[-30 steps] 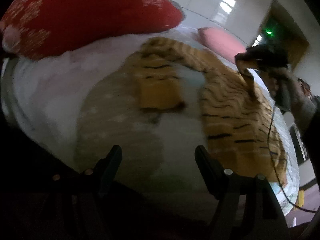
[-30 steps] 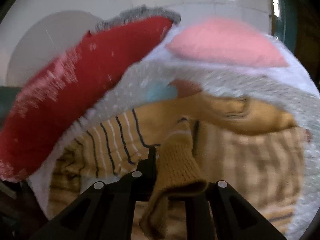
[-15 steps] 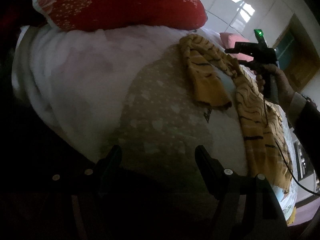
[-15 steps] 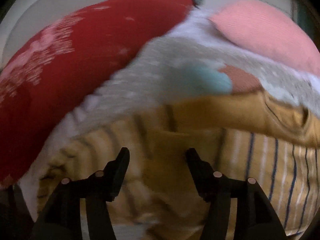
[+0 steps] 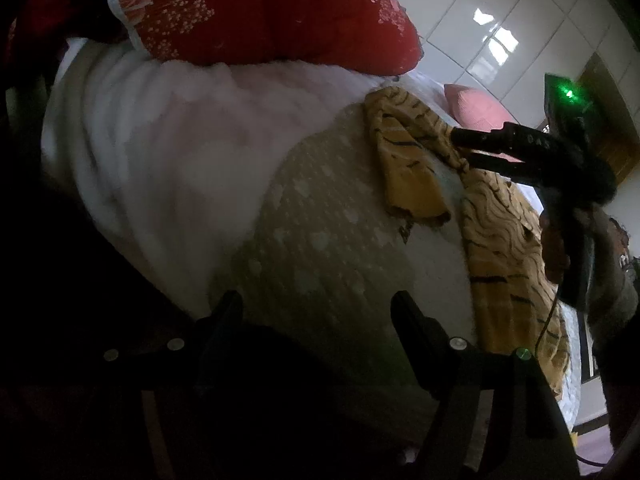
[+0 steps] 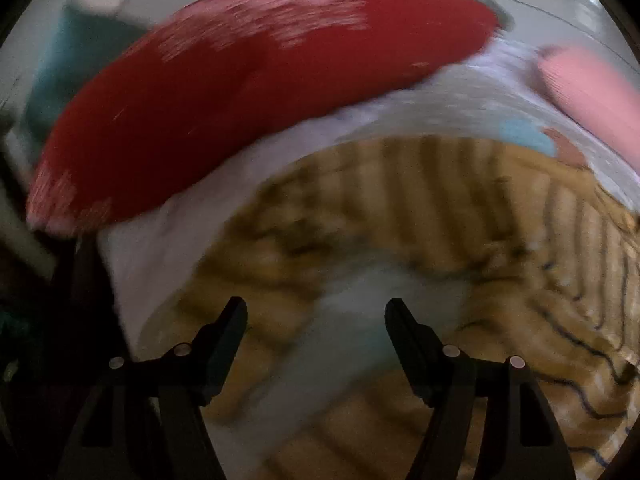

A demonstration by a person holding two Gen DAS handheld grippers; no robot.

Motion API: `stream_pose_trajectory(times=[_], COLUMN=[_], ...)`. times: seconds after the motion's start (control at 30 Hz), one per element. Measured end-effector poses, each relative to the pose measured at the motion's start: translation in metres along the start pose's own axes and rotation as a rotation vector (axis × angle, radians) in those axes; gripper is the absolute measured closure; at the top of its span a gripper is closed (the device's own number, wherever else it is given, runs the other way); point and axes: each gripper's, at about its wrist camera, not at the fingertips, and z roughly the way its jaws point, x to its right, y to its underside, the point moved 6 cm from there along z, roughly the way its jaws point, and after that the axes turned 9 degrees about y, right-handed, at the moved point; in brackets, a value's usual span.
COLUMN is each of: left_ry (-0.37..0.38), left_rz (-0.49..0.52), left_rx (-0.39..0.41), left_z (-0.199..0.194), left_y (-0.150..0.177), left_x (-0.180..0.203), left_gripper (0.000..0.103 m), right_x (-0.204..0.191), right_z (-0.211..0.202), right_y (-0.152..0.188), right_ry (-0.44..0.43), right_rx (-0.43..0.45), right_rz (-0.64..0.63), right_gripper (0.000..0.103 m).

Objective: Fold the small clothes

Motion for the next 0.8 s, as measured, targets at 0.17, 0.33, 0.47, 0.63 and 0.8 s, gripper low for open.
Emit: stream_pose_trajectory(times=[0.17, 0.33, 0.47, 0.63, 0.8], left_ry=[-0.011, -0.018, -0.025, -0.024, -0.012], left_rz=[-0.016, -0.05, -0.04, -0.017, 0.016], left_rx=[0.003, -0.007, -0.006, -0.011, -0.022], left_z=[-0.006, -0.005, -0.006, -0.006, -0.003], left_y=[0.004, 0.007, 0.008, 0.008, 0.008], left_x=[-0.005, -0.014, -0.011, 0.002, 0.022], left_gripper=[0.027, 0.027, 0.027, 0.027, 0.027], right_x=[-0.072, -0.101, -0.096, -0.065, 0.045], right_z=[0.006, 0.038, 0.048, 0.01, -0.065], right_y=[0.024, 0.041, 0.035, 0.003, -0.03], right_ry=[-0.031, 0.047, 0.094, -0.002, -0.064], right_rx=[0.002, -0.02, -0.011, 0.053, 0.189], right_rz=[-0.243, -0.351, -0.325, -0.123, 0.217], right_gripper=[0.026, 0.026, 0.094, 0.094, 0.094])
